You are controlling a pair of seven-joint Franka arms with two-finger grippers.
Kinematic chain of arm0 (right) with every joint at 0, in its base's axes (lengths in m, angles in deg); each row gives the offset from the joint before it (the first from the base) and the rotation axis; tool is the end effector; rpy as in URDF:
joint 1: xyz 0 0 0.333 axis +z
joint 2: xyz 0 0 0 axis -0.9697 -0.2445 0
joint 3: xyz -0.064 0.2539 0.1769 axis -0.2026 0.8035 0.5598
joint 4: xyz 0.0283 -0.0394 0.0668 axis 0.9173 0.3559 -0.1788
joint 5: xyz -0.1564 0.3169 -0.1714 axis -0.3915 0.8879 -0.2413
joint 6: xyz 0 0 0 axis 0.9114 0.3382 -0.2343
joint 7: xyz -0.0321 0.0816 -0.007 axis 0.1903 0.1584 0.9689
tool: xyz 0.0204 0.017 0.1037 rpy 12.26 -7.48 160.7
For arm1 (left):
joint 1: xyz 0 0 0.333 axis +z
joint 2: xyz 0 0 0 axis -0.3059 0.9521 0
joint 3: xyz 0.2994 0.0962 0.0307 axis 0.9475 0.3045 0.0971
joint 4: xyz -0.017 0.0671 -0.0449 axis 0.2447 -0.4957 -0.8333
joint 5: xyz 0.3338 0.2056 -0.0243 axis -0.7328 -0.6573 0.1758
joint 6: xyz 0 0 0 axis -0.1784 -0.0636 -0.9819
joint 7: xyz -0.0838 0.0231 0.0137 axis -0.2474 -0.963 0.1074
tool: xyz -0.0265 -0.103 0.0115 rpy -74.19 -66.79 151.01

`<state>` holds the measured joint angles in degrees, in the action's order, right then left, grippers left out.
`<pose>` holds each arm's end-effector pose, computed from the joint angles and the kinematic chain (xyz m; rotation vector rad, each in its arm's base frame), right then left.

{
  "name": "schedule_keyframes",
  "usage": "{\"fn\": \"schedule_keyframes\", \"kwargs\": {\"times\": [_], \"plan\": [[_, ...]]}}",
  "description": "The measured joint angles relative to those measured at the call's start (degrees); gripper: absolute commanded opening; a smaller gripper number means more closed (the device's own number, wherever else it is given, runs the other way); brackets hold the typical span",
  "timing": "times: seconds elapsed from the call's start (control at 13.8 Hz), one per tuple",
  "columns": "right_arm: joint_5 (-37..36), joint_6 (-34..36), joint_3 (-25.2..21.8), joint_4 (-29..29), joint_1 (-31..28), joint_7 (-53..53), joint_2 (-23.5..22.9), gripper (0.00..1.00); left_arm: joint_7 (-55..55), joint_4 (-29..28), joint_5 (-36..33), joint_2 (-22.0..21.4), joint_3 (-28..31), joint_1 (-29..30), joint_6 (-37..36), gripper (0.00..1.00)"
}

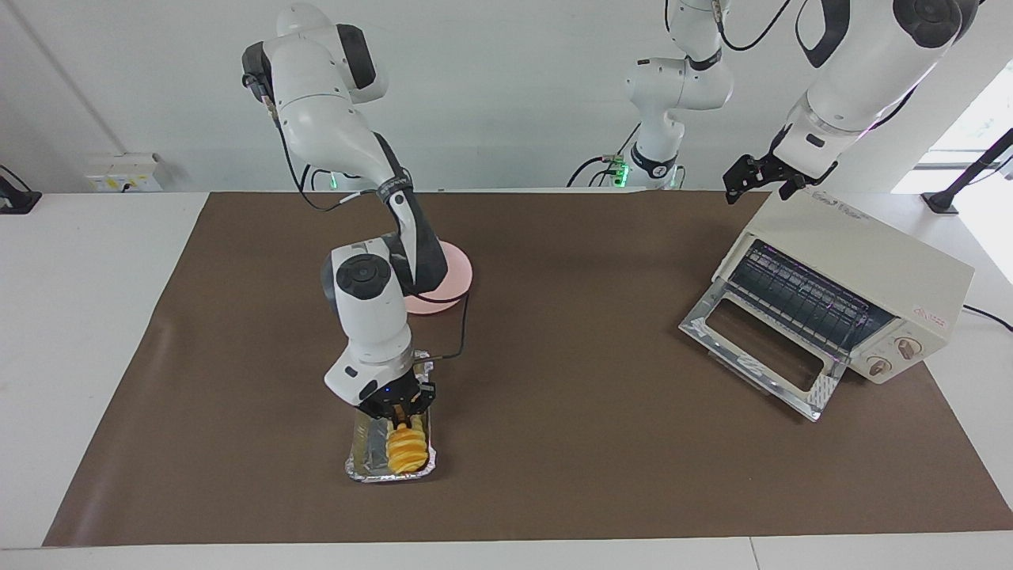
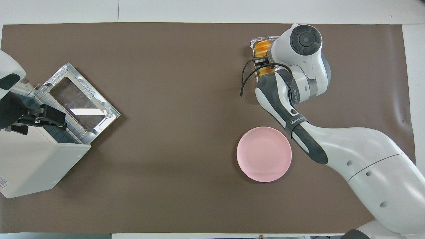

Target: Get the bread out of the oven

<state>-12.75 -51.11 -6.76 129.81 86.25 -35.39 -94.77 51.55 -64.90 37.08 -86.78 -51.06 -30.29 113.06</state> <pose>0.7207 0.1880 0.3235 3.1050 0.1294 0.3440 0.5160 -0.0611 0.6037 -3.1184 -0.0061 0.3218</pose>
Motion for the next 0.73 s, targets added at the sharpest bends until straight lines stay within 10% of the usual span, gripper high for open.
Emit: {"fn": "schedule_keyframes", "kwargs": {"times": [0.73], "plan": [[3.4, 12.4, 0.1, -1.6, -0.3, 0.0, 6.0, 0.0, 0.0, 0.0, 0.0, 0.0, 0.0, 0.0, 0.0, 1.0]]}}
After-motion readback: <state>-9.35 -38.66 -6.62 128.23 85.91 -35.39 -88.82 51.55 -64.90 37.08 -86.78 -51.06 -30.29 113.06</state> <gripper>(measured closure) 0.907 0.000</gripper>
